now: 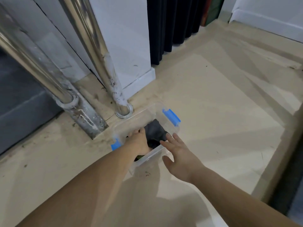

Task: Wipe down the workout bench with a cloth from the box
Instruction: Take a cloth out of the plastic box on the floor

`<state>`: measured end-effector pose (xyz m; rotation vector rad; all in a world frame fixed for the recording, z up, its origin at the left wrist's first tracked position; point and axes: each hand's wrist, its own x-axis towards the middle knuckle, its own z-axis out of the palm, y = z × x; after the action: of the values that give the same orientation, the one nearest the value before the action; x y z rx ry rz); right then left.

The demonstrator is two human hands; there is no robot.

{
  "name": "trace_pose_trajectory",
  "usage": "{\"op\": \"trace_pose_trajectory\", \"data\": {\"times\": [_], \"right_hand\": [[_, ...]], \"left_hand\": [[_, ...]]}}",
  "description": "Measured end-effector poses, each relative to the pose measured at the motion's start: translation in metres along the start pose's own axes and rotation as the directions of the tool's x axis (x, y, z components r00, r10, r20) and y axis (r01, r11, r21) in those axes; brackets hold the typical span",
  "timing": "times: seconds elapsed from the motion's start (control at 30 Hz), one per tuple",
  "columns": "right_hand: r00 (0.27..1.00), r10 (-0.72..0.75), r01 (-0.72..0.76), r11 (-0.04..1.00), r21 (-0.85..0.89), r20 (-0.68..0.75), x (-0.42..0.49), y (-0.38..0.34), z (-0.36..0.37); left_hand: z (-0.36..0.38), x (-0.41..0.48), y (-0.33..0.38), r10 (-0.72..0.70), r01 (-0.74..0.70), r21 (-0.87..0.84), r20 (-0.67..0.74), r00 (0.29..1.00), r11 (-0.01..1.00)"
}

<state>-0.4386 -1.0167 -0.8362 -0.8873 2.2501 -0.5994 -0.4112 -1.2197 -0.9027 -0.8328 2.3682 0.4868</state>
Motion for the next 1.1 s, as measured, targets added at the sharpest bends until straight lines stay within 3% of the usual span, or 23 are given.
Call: {"op": "trace_pose_trajectory", "data": {"times": [0.13,0.27,0.37,0.47,0.53,0.67,0.8,0.93,1.1], "right_hand": [[0.997,0.019,-0.01,0.993,-0.114,0.076,-0.005,0.0,0.003],[0.993,0.008,0.015,0.982,-0.187,0.12,-0.008,0.0,0.002],[0.992,-0.006,0.015,0.998,-0.068,0.129,-0.019,-0.005,-0.024],[0.991,0.089,-0.075,0.987,0.142,-0.1,-0.043,-0.034,-0.075],[0.957,0.256,-0.181,0.893,0.412,-0.136,-0.067,-0.065,-0.124],[0.896,0.443,-0.306,0.583,0.752,0.022,-0.138,-0.127,-0.234],[0.858,0.508,-0.318,0.399,0.86,0.081,-0.252,-0.162,-0.335],[0.893,0.439,-0.228,0.249,0.941,0.101,-0.404,-0.198,-0.424],[0.84,0.541,-0.11,0.109,0.988,0.034,-0.586,-0.227,-0.48]], "left_hand": [[-0.005,0.007,0.004,-0.043,0.044,0.028,-0.004,0.999,0.999],[-0.013,0.0,0.01,0.043,-0.043,-0.017,-0.025,0.999,0.999],[-0.05,-0.025,0.017,0.106,-0.124,-0.19,-0.101,0.989,0.974],[-0.11,-0.077,0.028,0.151,-0.207,-0.246,-0.227,0.962,0.947],[-0.154,-0.128,0.046,0.199,-0.286,-0.3,-0.289,0.936,0.91],[-0.241,-0.26,0.099,0.313,-0.389,-0.396,-0.245,0.918,0.832],[-0.323,-0.401,0.173,0.494,-0.481,-0.456,-0.1,0.864,0.749],[-0.383,-0.536,0.247,0.639,-0.539,-0.499,0.041,0.768,0.679],[-0.416,-0.693,0.331,0.735,-0.565,-0.511,0.226,0.639,0.648]]}}
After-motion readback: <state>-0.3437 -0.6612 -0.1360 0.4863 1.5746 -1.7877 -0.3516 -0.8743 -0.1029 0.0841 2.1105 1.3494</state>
